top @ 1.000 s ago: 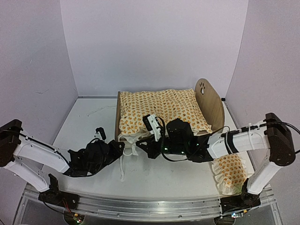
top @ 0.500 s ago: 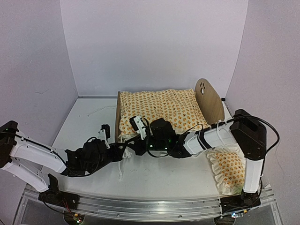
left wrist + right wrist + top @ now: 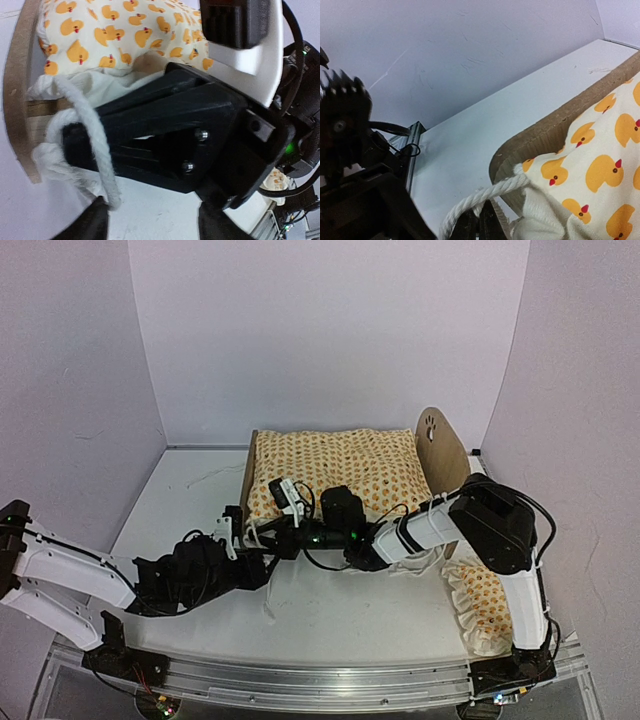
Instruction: Set up the pet bed
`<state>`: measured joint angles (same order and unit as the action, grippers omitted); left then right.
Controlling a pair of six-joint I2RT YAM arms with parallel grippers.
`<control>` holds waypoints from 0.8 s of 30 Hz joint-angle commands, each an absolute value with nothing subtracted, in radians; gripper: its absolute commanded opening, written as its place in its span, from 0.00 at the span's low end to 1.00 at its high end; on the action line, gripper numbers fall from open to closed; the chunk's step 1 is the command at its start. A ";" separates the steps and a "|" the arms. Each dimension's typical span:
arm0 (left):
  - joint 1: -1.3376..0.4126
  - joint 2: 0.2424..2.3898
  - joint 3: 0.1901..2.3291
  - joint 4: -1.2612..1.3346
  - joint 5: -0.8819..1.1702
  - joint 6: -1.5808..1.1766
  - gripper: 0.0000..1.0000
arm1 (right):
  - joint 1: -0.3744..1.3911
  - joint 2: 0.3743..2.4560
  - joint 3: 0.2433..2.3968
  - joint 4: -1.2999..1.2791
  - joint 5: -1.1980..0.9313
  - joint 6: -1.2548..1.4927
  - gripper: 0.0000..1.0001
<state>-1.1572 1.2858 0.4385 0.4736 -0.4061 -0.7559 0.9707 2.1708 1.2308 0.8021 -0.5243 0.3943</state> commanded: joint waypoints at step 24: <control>-0.723 1.011 0.416 0.254 0.242 -0.914 0.38 | 0.955 2.240 1.325 0.940 -0.680 0.471 0.00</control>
